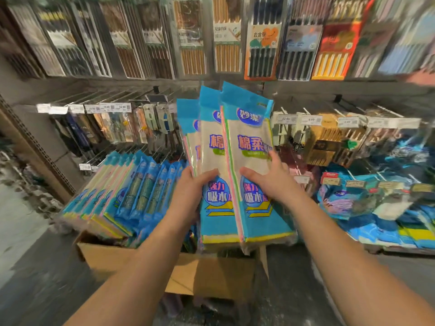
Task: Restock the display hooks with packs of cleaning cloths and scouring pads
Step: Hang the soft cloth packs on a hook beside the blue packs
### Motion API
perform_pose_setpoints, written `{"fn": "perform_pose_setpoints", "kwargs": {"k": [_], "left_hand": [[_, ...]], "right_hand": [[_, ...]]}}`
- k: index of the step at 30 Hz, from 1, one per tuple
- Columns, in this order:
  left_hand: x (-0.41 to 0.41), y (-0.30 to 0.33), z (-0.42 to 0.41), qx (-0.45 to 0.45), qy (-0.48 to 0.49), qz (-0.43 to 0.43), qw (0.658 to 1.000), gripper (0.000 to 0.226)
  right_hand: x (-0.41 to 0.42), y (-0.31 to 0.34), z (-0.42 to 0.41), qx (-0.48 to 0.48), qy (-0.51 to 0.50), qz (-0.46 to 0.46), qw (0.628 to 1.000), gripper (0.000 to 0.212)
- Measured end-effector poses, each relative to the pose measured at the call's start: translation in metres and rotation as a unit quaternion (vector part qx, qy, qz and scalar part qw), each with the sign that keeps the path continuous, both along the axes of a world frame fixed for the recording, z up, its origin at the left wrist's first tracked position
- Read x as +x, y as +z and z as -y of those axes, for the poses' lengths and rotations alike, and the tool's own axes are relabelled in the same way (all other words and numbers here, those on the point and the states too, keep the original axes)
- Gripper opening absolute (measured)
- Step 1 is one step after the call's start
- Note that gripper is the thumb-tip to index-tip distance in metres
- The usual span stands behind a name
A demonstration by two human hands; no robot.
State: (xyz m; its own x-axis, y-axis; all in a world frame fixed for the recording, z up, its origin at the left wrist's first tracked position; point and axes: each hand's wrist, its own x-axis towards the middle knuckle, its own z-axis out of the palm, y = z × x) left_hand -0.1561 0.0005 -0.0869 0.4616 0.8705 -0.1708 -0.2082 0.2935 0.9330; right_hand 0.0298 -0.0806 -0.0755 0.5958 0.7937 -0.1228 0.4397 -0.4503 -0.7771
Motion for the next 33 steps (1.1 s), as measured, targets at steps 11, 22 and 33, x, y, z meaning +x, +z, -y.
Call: {"fn": "perform_pose_setpoints", "kwargs": {"k": [11, 22, 33], "left_hand": [[-0.04, -0.079, 0.148, -0.081, -0.105, -0.049, 0.99, 0.054], [0.093, -0.106, 0.267, -0.069, -0.284, -0.101, 0.951, 0.063], [0.342, -0.128, 0.417, -0.083, -0.389, -0.102, 0.912, 0.052]], "right_hand": [[-0.065, -0.079, 0.186, -0.034, -0.096, -0.072, 0.992, 0.118], [0.022, -0.104, 0.33, -0.039, -0.22, -0.053, 0.973, 0.11], [0.24, -0.101, 0.513, -0.111, -0.281, -0.047, 0.952, 0.093]]}}
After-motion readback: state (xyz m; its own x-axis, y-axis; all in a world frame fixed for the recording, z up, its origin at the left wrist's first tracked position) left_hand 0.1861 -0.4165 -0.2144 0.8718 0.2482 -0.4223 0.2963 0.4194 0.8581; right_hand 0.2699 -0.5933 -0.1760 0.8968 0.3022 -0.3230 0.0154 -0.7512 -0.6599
